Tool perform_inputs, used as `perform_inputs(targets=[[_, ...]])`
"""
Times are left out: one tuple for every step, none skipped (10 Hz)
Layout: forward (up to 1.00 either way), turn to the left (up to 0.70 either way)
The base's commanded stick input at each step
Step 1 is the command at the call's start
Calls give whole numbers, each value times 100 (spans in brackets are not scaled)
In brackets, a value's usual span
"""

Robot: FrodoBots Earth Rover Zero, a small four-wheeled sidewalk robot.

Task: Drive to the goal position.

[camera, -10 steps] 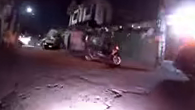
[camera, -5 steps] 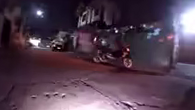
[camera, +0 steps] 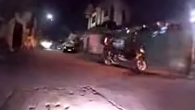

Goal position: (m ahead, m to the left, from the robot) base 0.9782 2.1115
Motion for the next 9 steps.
perform_inputs(targets=[[70,35],[70,35],[70,35],[70,35],[70,35],[70,35],[70,35],[70,35],[70,16]])
